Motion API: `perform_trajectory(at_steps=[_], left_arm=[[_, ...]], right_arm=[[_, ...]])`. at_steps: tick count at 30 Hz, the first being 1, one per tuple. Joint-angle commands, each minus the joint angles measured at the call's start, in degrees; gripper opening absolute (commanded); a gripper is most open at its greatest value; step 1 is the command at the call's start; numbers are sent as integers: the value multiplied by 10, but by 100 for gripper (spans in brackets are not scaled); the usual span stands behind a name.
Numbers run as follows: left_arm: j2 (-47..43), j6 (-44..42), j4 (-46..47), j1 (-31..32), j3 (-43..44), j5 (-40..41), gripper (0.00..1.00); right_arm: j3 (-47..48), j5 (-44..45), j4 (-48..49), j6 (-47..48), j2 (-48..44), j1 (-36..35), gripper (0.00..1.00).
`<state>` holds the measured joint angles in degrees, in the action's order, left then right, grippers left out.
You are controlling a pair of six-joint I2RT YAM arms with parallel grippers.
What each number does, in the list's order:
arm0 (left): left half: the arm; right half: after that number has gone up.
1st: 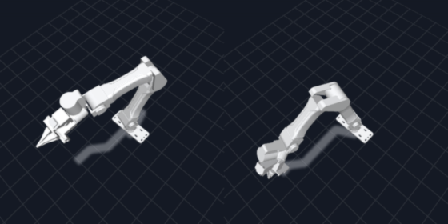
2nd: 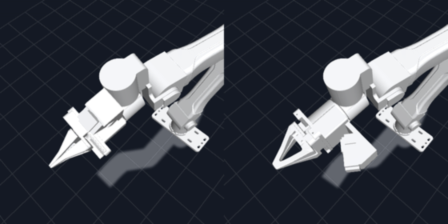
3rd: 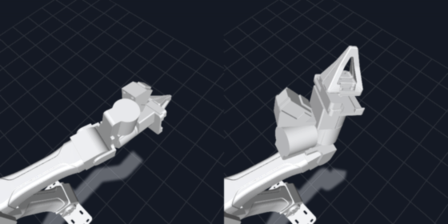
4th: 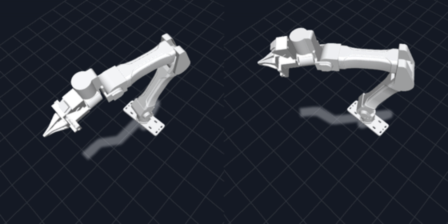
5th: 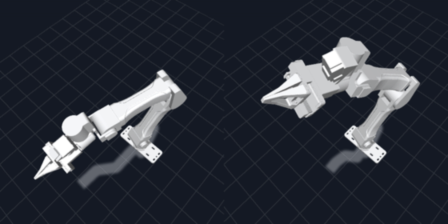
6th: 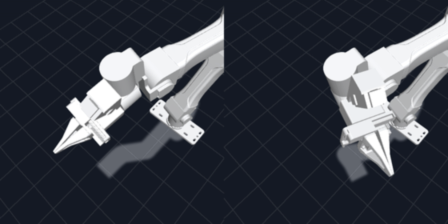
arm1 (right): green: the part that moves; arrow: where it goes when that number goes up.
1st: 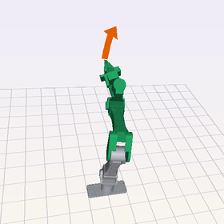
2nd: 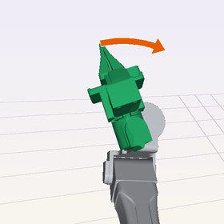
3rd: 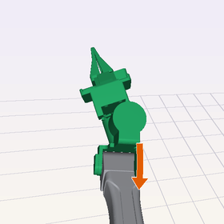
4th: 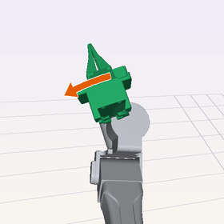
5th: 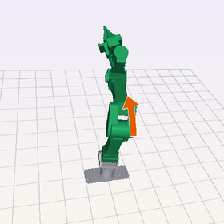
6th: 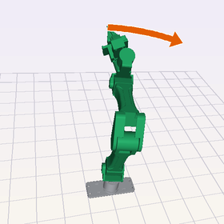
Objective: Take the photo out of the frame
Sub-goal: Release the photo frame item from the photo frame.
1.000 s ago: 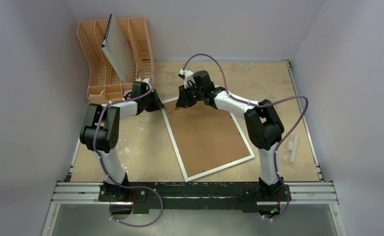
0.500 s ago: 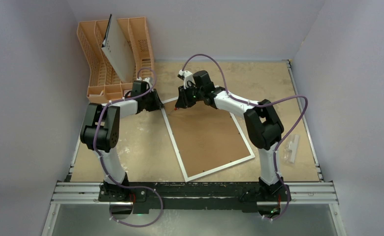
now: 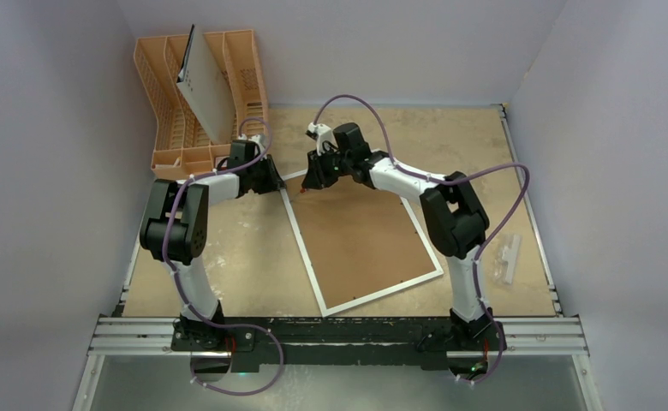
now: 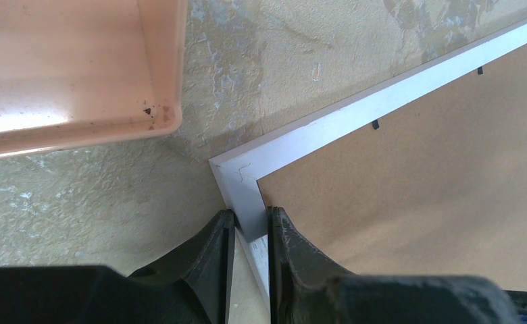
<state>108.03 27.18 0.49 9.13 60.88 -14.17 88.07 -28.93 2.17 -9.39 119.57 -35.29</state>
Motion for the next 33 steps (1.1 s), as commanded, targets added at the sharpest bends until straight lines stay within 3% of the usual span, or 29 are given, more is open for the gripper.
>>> perform_trajectory(at_steps=[1, 9, 19, 33], left_arm=[[33, -26, -26, 2, -12, 13, 19], [38, -11, -16, 2, -20, 10, 18], [44, 16, 11, 2, -31, 1, 15], [44, 18, 16, 1, -33, -5, 14]], right_arm=[[39, -20, -3, 9, 19, -11, 0], [57, 32, -44, 31, 21, -45, 0], [84, 217, -91, 40, 7, -145, 0], [140, 267, -138, 40, 6, -195, 0]])
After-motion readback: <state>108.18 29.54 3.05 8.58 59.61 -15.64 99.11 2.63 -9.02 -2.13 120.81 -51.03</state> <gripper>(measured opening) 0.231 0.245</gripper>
